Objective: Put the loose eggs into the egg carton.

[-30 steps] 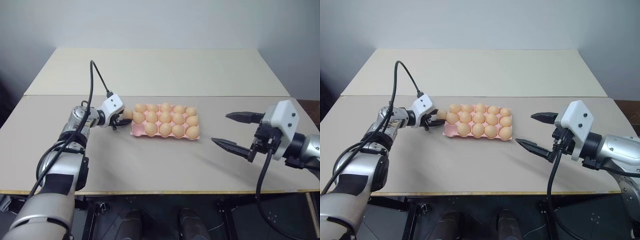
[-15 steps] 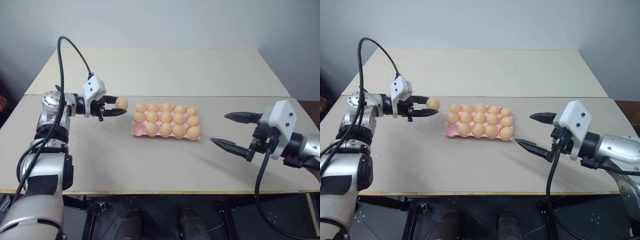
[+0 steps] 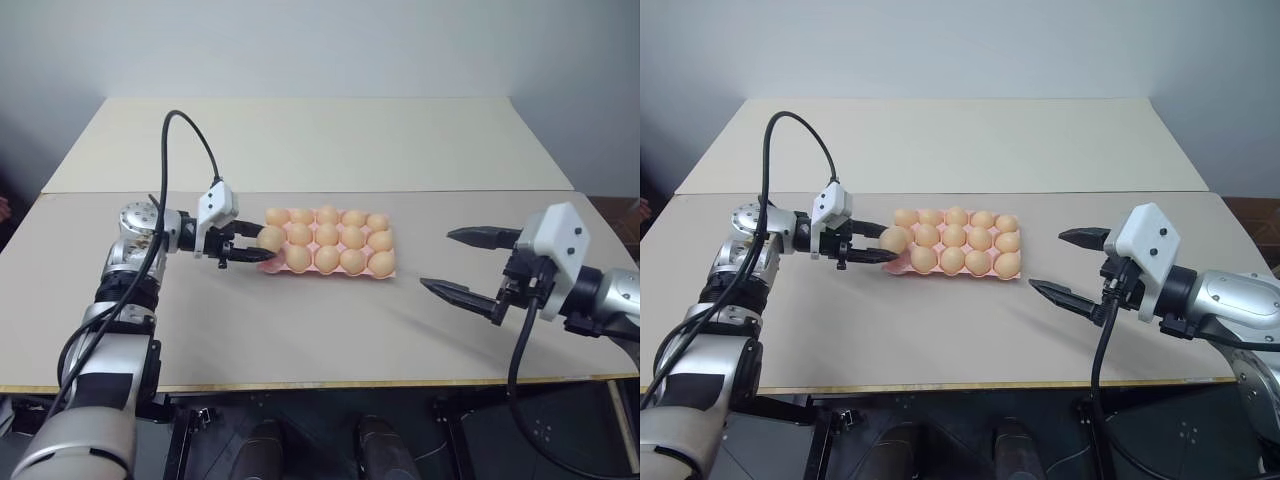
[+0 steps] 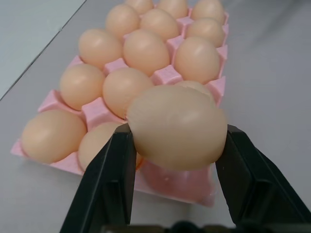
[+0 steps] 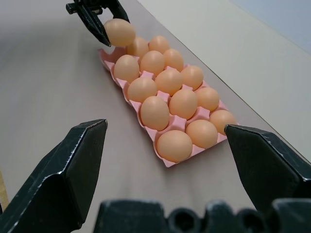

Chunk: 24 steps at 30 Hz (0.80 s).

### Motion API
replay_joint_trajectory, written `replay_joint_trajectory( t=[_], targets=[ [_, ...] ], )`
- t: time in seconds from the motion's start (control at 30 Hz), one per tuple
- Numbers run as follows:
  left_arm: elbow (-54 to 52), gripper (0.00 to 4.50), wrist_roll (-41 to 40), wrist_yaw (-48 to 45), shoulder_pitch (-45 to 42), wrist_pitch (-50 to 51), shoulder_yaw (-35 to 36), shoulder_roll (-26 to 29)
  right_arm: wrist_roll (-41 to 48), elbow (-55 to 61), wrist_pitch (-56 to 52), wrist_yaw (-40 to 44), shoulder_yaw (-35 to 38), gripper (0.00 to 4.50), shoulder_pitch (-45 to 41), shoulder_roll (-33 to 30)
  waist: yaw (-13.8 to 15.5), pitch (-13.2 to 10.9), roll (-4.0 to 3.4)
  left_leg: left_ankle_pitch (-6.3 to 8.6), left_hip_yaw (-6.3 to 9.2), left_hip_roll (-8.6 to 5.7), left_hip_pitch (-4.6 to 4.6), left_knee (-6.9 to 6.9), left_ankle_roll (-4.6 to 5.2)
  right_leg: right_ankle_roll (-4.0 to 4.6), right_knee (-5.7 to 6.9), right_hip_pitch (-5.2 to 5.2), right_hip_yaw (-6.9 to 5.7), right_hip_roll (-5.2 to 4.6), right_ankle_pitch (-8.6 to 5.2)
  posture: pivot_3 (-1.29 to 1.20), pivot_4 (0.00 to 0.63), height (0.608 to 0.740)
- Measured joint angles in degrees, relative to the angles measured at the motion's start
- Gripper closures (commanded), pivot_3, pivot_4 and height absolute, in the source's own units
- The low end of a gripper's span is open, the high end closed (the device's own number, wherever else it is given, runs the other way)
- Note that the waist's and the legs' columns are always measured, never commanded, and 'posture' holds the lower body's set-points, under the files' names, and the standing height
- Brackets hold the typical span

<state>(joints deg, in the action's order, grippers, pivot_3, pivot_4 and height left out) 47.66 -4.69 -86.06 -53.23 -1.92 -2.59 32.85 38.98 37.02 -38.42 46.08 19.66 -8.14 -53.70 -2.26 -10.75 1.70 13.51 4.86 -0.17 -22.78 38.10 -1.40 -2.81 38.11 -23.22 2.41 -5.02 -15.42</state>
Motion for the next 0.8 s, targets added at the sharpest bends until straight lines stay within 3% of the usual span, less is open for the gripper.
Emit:
replay_joint_trajectory(
  t=[0.1, 0.13, 0.37, 0.47, 0.6, 0.8],
  targets=[
    [-0.9, 0.16, -0.1, -0.9, 0.2, 1.4, -0.6, 0.0, 0.0, 0.1, 0.0, -0.1, 0.0, 0.00, 0.0, 0.0, 0.0, 0.0, 0.00, 0.00, 0.00, 0.01, -0.01, 0.00, 0.00, 0.00, -0.01, 0.00, 0.00, 0.01, 0.00, 0.00, 0.150, 0.740],
    [-1.4, 0.05, -0.1, -0.9, 0.2, 1.6, -0.6, 0.1, 0.0, 0.1, 0.0, -0.1, 0.0, 0.00, 0.0, 0.0, 0.0, 0.0, 0.00, 0.00, 0.00, 0.00, -0.01, 0.00, 0.00, 0.00, -0.01, 0.00, 0.00, 0.00, 0.00, 0.00, 0.150, 0.740],
    [-6.0, 0.05, -2.0, 0.4, 1.1, 1.8, 1.9, 6.0, -0.5, -0.2, 0.0, -0.1, -0.4, 0.00, -0.5, 0.0, -0.4, 0.0, 0.00, 0.00, 0.01, 0.04, 0.02, 0.00, 0.00, 0.00, 0.00, -0.02, 0.01, 0.03, 0.00, 0.00, 0.150, 0.740],
    [-11.4, 0.05, -5.6, 1.3, 3.9, 7.2, 5.8, 10.2, -0.8, -1.3, 0.6, 0.2, -1.0, 0.00, -1.5, 0.0, -0.5, 0.0, -0.01, 0.00, 0.02, 0.04, 0.02, -0.01, 0.00, 0.00, -0.01, -0.02, 0.02, 0.03, 0.00, 0.00, 0.150, 0.740],
    [-28.6, 0.05, -13.7, 5.1, 16.8, 19.4, 15.7, 16.4, -1.7, -4.2, 1.4, 1.6, -1.5, 0.00, -3.8, -0.3, -0.9, 0.0, -0.04, 0.03, 0.00, 0.08, 0.02, -0.03, 0.04, 0.00, -0.02, -0.04, 0.08, 0.02, 0.00, 0.00, 0.150, 0.740],
    [-51.1, 0.05, -21.4, 11.9, 39.8, 32.0, 28.7, 19.1, -2.1, -6.5, 1.8, 3.2, -1.8, 0.00, -4.6, -0.6, 0.0, 0.0, -0.05, 0.03, -0.01, 0.08, 0.14, -0.03, 0.03, 0.00, -0.03, 0.07, 0.08, -0.03, 0.00, 0.00, 0.150, 0.740]
  ],
)
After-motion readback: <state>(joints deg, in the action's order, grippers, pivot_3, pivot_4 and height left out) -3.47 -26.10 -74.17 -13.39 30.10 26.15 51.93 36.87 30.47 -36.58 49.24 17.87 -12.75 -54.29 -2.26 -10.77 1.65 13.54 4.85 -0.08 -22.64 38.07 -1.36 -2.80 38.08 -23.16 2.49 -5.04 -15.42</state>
